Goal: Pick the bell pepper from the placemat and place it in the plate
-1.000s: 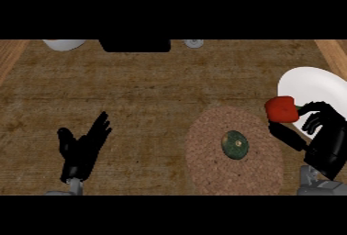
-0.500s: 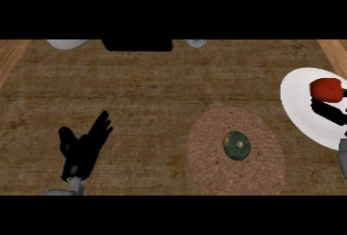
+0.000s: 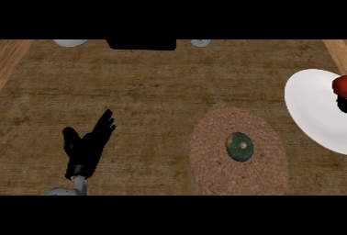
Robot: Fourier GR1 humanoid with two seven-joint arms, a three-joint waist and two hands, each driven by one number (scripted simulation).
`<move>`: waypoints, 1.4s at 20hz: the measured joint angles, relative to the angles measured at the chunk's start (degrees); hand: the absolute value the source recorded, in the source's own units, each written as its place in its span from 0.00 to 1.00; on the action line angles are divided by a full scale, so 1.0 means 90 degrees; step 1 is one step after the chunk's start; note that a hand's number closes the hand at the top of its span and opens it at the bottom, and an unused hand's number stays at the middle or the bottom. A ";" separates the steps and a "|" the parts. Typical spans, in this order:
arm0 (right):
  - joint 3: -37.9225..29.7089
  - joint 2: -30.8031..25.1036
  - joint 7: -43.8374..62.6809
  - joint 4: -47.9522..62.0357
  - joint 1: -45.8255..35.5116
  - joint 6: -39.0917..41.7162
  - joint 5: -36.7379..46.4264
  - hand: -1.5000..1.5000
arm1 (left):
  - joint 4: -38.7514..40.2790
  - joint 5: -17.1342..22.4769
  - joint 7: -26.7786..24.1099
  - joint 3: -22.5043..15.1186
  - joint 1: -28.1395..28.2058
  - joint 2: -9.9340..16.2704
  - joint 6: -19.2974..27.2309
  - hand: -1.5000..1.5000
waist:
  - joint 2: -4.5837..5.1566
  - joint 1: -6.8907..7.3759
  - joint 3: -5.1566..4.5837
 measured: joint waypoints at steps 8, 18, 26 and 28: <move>0.0052 -0.0376 -0.0424 0.1850 -0.0680 0.1263 0.0104 0.00 | 0.0056 -0.0006 0.0037 -0.0001 -0.0114 -0.0003 -0.0080 0.50 | 0.0058 0.0140 0.0023; -0.1225 -0.0372 -0.2254 0.2381 -0.1054 0.2018 -0.1130 0.00 | 0.0042 0.0016 0.0001 0.0068 -0.0040 -0.0002 -0.0112 0.50 | 0.0041 0.0057 0.0030; -0.1848 -0.0943 -0.2890 0.2920 -0.0562 0.3685 -0.1790 0.00 | -0.0047 -0.0034 -0.0026 0.0089 0.0101 -0.0050 -0.0057 0.50 | -0.0010 -0.0063 0.0015; -0.1880 -0.1060 -0.3016 0.2999 -0.0359 0.4246 -0.1866 0.00 | -0.0023 -0.0054 -0.0057 0.0104 0.0113 -0.0067 -0.0047 0.50 | -0.0023 -0.0094 0.0012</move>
